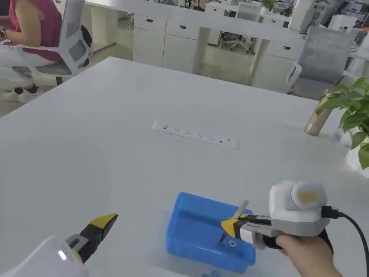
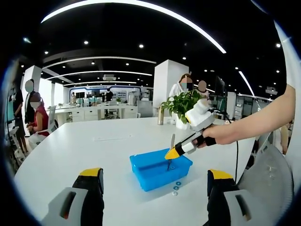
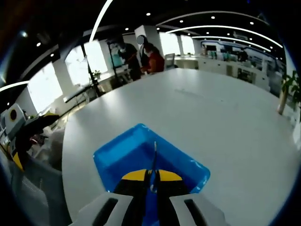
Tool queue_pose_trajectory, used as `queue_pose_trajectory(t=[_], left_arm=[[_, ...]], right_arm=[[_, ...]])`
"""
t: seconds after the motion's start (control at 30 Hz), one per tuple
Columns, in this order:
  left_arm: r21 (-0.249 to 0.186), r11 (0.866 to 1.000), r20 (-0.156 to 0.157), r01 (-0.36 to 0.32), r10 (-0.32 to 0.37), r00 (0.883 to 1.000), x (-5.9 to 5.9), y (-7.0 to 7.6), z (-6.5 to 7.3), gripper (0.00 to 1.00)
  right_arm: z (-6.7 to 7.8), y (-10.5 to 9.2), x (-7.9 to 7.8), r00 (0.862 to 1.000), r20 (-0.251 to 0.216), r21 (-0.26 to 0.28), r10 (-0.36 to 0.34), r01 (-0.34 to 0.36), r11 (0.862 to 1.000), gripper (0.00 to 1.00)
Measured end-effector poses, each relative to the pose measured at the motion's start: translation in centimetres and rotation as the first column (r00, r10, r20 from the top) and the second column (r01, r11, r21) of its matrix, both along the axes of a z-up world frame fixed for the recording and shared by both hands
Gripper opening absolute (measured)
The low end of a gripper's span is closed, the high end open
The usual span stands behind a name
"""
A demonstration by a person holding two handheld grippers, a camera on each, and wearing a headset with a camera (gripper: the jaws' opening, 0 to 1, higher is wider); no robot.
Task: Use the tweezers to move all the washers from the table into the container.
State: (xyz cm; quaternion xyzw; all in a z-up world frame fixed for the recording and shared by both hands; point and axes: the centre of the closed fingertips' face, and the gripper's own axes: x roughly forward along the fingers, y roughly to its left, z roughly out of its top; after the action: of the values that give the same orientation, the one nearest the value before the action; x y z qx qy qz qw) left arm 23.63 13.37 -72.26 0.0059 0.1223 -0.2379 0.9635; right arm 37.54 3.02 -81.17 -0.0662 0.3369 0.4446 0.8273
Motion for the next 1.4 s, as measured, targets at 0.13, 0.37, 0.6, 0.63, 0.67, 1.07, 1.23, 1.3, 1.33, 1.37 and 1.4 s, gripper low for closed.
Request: queue_pose_trajectory(t=[0.13, 0.37, 0.6, 0.63, 0.67, 1.07, 1.23, 1.3, 1.33, 1.37, 1.4], left_arm=[[0.007, 1.000, -0.002, 0.001, -0.001, 1.000, 0.0, 0.0, -0.1, 0.93], [0.011, 1.000, -0.005, 0.001, -0.001, 1.000, 0.0, 0.0, -0.1, 0.93], [0.013, 1.000, -0.009, 0.002, -0.002, 1.000, -0.1, 0.0, -0.2, 0.92], [0.014, 1.000, -0.009, 0.002, -0.002, 1.000, -0.1, 0.0, -0.2, 0.92], [0.013, 1.000, -0.009, 0.003, -0.002, 1.000, -0.1, 0.0, -0.2, 0.92], [0.019, 1.000, -0.015, 0.012, -0.012, 1.000, -0.1, -0.2, -0.3, 0.92], [0.021, 1.000, -0.018, 0.017, -0.016, 1.000, -0.2, -0.2, -0.4, 0.92], [0.020, 1.000, -0.021, 0.016, -0.015, 1.000, -0.2, -0.2, -0.5, 0.92], [0.019, 1.000, -0.022, 0.016, -0.015, 1.000, -0.2, -0.2, -0.5, 0.91], [0.018, 1.000, -0.023, 0.015, -0.015, 1.000, -0.2, -0.2, -0.5, 0.91], [0.018, 1.000, -0.023, 0.016, -0.015, 1.000, -0.2, -0.2, -0.5, 0.91]], right_arm=[[-0.1, 0.0, 0.0, 1.000, 0.001, -0.005, 0.002, -0.002, 1.000, 0.03], [-0.2, 0.0, -0.1, 1.000, 0.004, -0.010, 0.009, -0.009, 1.000, 0.03], [0.2, -0.2, -0.2, 1.000, 0.018, -0.005, -0.005, 0.005, 1.000, 0.04], [0.3, -0.3, -0.2, 1.000, 0.023, -0.001, -0.008, 0.008, 1.000, 0.04], [0.6, -0.4, -0.2, 0.999, 0.029, 0.008, -0.014, 0.014, 1.000, 0.03], [6.0, -0.3, -3.3, 0.995, 0.077, 0.229, -0.056, 0.037, 0.973, 0.03], [6.5, 0.1, -6.0, 0.998, 0.069, 0.259, -0.005, -0.013, 0.966, 0.03], [6.1, 0.4, -7.0, 0.998, 0.056, 0.262, 0.016, -0.030, 0.965, 0.03], [5.8, 0.5, -7.4, 0.998, 0.053, 0.254, 0.028, -0.041, 0.966, 0.03], [5.2, 0.5, -8.0, 0.997, 0.053, 0.228, 0.053, -0.063, 0.972, 0.03], [4.6, 0.5, -8.4, 0.996, 0.055, 0.199, 0.077, -0.086, 0.976, 0.03]])
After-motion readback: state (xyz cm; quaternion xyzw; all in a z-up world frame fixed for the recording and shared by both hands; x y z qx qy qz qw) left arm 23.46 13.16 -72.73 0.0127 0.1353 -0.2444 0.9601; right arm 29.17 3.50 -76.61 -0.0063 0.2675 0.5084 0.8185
